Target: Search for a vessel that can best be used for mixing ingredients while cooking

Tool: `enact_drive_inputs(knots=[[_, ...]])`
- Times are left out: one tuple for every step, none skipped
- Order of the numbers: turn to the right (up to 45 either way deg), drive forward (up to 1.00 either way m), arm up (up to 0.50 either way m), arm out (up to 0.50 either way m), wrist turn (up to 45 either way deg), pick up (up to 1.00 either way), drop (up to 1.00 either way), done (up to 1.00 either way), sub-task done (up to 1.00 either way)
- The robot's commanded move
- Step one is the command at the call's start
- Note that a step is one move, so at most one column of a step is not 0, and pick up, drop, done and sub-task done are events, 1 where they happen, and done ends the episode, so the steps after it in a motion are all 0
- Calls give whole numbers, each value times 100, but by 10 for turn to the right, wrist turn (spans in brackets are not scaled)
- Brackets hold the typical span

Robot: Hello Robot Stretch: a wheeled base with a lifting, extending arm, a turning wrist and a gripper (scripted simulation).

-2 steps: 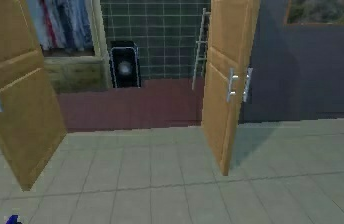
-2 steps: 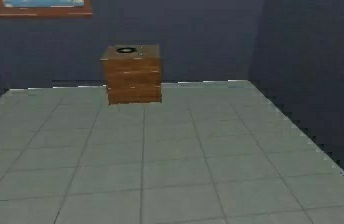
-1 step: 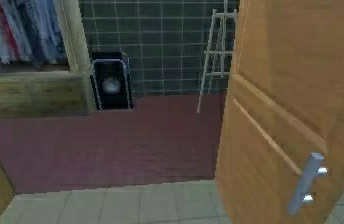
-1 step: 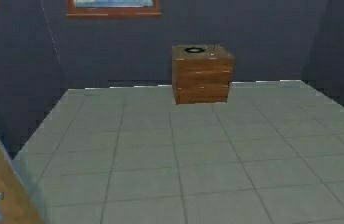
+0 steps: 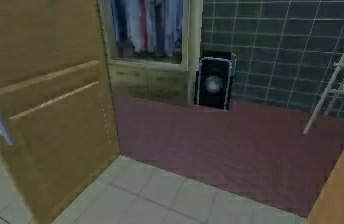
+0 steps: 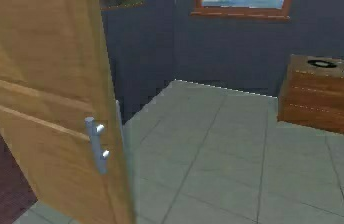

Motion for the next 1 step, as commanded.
enact_drive_inputs(knots=[[0, 100, 0, 0, 0, 0, 0, 0, 0]])
